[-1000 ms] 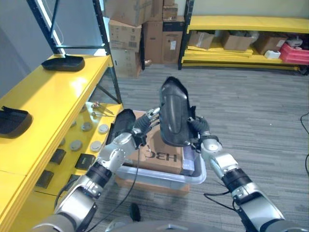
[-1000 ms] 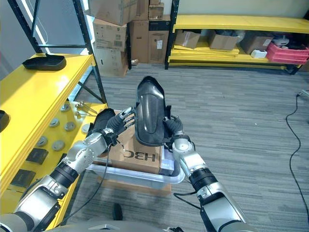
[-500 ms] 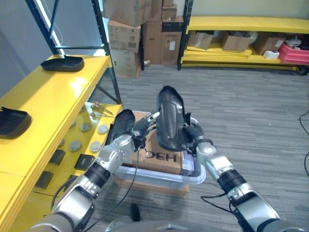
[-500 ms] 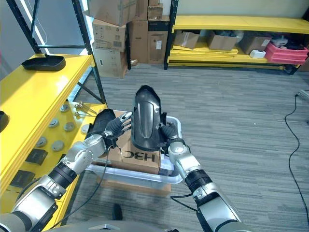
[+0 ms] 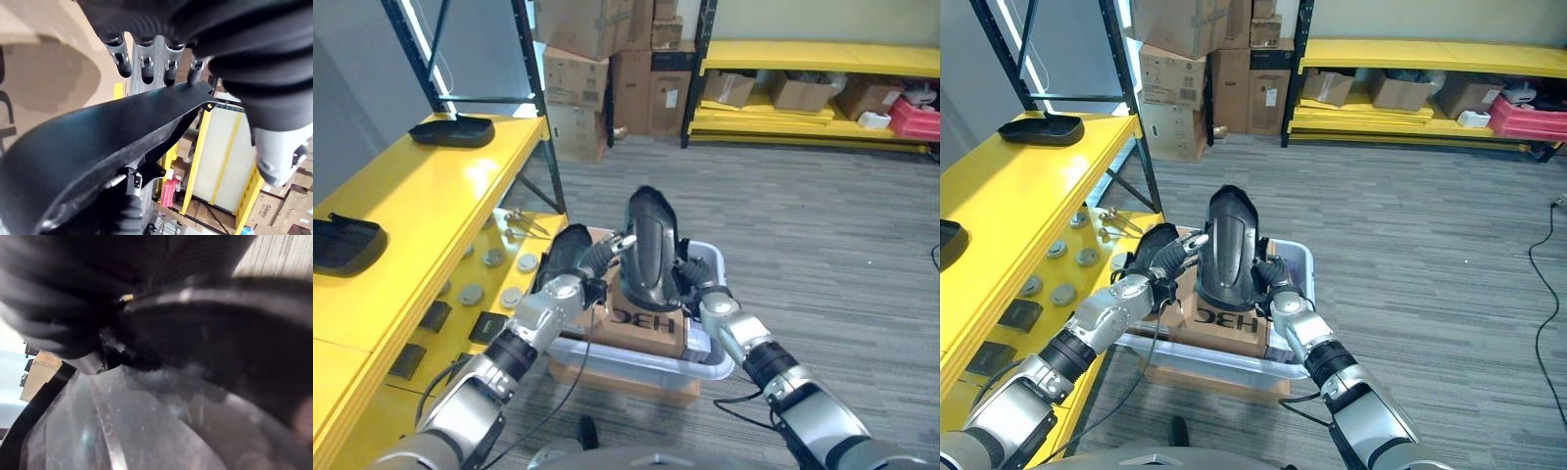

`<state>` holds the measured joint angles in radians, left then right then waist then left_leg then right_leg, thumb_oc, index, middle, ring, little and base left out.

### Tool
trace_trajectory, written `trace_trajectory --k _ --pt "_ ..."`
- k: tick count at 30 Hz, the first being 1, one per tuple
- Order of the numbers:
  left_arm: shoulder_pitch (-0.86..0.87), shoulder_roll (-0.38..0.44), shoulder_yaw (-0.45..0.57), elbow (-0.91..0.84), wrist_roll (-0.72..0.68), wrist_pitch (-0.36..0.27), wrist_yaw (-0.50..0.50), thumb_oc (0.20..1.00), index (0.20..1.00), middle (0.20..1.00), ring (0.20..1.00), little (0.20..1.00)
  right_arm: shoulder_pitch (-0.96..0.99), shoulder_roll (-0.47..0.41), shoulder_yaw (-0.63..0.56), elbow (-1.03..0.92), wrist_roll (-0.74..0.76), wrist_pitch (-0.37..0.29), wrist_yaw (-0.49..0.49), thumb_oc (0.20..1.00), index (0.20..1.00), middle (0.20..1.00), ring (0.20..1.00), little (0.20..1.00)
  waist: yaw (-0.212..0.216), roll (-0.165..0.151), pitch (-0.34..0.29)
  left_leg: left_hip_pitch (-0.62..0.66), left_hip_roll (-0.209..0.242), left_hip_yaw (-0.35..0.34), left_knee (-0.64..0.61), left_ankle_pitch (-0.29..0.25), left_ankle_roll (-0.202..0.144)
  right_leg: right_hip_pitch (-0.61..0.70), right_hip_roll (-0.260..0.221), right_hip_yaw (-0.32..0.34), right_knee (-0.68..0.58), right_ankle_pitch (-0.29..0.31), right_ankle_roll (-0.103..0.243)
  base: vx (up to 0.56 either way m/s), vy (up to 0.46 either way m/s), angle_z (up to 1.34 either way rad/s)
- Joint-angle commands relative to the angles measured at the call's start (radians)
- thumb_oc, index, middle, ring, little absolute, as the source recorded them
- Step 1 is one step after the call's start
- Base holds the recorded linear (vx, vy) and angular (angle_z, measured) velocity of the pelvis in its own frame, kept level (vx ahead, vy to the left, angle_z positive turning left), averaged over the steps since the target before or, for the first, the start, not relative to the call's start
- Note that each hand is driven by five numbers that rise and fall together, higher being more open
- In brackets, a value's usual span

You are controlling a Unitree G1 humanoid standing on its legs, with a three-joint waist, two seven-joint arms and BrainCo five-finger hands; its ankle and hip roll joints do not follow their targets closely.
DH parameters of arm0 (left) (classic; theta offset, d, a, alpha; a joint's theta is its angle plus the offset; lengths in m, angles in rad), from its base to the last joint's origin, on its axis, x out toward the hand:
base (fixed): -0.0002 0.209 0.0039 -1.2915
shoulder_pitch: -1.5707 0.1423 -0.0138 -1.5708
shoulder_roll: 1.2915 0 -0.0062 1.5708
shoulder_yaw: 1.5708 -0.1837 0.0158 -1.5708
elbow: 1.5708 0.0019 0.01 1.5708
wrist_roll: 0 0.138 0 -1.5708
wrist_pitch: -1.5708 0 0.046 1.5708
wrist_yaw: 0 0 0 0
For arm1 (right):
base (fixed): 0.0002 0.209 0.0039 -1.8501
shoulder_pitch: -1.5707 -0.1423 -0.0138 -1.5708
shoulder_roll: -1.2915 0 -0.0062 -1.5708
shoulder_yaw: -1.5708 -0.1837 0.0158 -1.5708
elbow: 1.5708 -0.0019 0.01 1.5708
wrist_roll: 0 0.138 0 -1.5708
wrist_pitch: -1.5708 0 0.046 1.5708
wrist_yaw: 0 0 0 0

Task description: Move parts from the plastic box to the shelf.

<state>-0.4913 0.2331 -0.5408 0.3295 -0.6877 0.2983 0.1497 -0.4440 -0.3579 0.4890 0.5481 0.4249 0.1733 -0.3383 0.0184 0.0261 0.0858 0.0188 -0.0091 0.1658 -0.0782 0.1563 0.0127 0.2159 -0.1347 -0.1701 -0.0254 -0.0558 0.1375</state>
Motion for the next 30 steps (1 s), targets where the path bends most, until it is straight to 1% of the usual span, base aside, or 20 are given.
trace_trajectory --k 1,3,5,6,8,11,13,16,20,22,24,27,30 --pt "-0.144 -0.069 -0.056 0.076 0.056 -0.078 0.024 1.0 1.0 1.0 1.0 1.0 -0.137 0.053 0.037 -0.042 -0.023 -0.101 0.022 0.2 0.2 0.2 0.2 0.2 0.039 -0.024 -0.015 0.094 0.026 -0.045 0.097 -0.227 -0.05 -0.123 -0.023 -0.022 -0.054 0.134 0.052 0.0 0.0 0.0" --pt "-0.136 -0.034 -0.027 0.061 0.074 -0.106 0.041 1.0 1.0 1.0 1.0 1.0 -0.114 0.033 0.026 -0.048 -0.011 -0.116 0.007 0.2 0.2 0.2 0.2 0.2 0.043 -0.022 -0.013 0.095 0.027 -0.047 0.095 -0.225 -0.05 -0.121 -0.024 -0.026 -0.055 0.135 0.053 0.0 0.0 0.0" --pt "-0.128 0.007 0.002 0.038 0.08 -0.112 0.058 1.0 1.0 1.0 1.0 1.0 -0.097 0.015 0.011 -0.067 0.006 -0.127 -0.012 0.2 0.2 0.2 0.2 0.2 0.046 -0.021 -0.01 0.096 0.028 -0.049 0.093 -0.223 -0.051 -0.12 -0.023 -0.028 -0.055 0.136 0.054 0.0 0.0 0.0" --pt "-0.116 0.055 0.036 0.026 0.049 -0.115 0.048 1.0 1.0 1.0 1.0 1.0 -0.075 -0.015 -0.018 -0.104 0.024 -0.13 -0.02 0.2 0.2 0.2 0.2 0.2 0.045 -0.019 -0.005 0.094 0.029 -0.05 0.094 -0.221 -0.051 -0.121 -0.023 -0.03 -0.053 0.136 0.054 0.0 0.0 0.0" --pt "-0.097 0.089 0.072 0.023 0.008 -0.113 0.031 1.0 1.0 1.0 1.0 1.0 -0.056 -0.043 -0.059 -0.148 0.032 -0.124 -0.031 0.2 0.2 0.2 0.2 0.2 0.044 -0.015 0.002 0.093 0.028 -0.052 0.093 -0.221 -0.049 -0.122 -0.024 -0.033 -0.053 0.138 0.053 -0.04 0.019 -0.01" --pt "-0.089 0.089 0.088 0.023 0.011 -0.104 0.027 1.0 1.0 1.0 1.0 1.0 -0.052 -0.053 -0.08 -0.153 0.035 -0.126 -0.033 0.2 0.2 0.2 0.2 0.2 0.045 -0.013 0.004 0.095 0.027 -0.053 0.09 -0.22 -0.048 -0.12 -0.024 -0.036 -0.054 0.137 0.053 0.0 0.0 0.0" --pt "-0.088 0.076 0.091 0.028 0.05 -0.096 0.047 1.0 1.0 1.0 1.0 1.0 -0.05 -0.058 -0.095 -0.144 0.032 -0.15 -0.046 0.2 0.2 0.2 0.2 0.2 0.047 -0.014 0.006 0.097 0.026 -0.057 0.084 -0.217 -0.047 -0.118 -0.024 -0.041 -0.055 0.139 0.053 0.0 0.0 0.0" --pt "-0.086 0.069 0.087 0.037 0.048 -0.094 0.056 1.0 1.0 1.0 1.0 1.0 -0.052 -0.061 -0.103 -0.147 0.043 -0.157 -0.05 0.2 0.2 0.2 0.2 0.2 0.046 -0.015 0.006 0.099 0.025 -0.058 0.082 -0.216 -0.047 -0.117 -0.023 -0.041 -0.056 0.139 0.053 0.0 0.0 0.0" --pt "-0.078 0.042 0.089 0.056 0.018 -0.095 0.043 1.0 1.0 1.0 1.0 1.0 -0.05 -0.059 -0.114 -0.168 0.035 -0.147 -0.04 0.2 0.2 0.2 0.2 0.2 0.039 -0.018 0.008 0.101 0.025 -0.056 0.079 -0.217 -0.046 -0.117 -0.021 -0.038 -0.057 0.138 0.053 0.0 0.0 0.0" --pt "-0.077 0.026 0.083 0.053 0.03 -0.091 0.038 1.0 1.0 1.0 1.0 1.0 -0.055 -0.051 -0.109 -0.172 0.033 -0.154 -0.037 0.2 0.2 0.2 0.2 0.2 0.038 -0.017 0.009 0.103 0.026 -0.054 0.079 -0.216 -0.045 -0.116 -0.021 -0.037 -0.056 0.138 0.052 0.0 0.0 0.0" --pt "-0.079 0.009 0.07 0.051 0.037 -0.093 0.052 1.0 1.0 1.0 1.0 1.0 -0.064 -0.042 -0.104 -0.184 0.027 -0.157 -0.035 0.2 0.2 0.2 0.2 0.2 0.037 -0.018 0.009 0.104 0.026 -0.054 0.077 -0.215 -0.046 -0.116 -0.02 -0.037 -0.057 0.139 0.052 0.0 0.0 0.0" --pt "-0.091 -0.01 0.06 0.053 0.025 -0.114 0.055 1.0 1.0 1.0 1.0 1.0 -0.08 -0.028 -0.093 -0.212 0.024 -0.136 -0.039 0.2 0.2 0.2 0.2 0.2 0.034 -0.022 0.009 0.106 0.026 -0.053 0.074 -0.215 -0.046 -0.115 -0.019 -0.035 -0.058 0.139 0.052 0.0 0.0 0.0" --pt "-0.1 -0.021 0.056 0.044 0.036 -0.114 0.071 1.0 1.0 1.0 1.0 1.0 -0.089 -0.014 -0.082 -0.213 0.022 -0.132 -0.038 0.2 0.2 0.2 0.2 0.2 0.034 -0.022 0.009 0.108 0.027 -0.05 0.074 -0.215 -0.047 -0.113 -0.018 -0.035 -0.058 0.137 0.051 0.0 0.0 0.0"
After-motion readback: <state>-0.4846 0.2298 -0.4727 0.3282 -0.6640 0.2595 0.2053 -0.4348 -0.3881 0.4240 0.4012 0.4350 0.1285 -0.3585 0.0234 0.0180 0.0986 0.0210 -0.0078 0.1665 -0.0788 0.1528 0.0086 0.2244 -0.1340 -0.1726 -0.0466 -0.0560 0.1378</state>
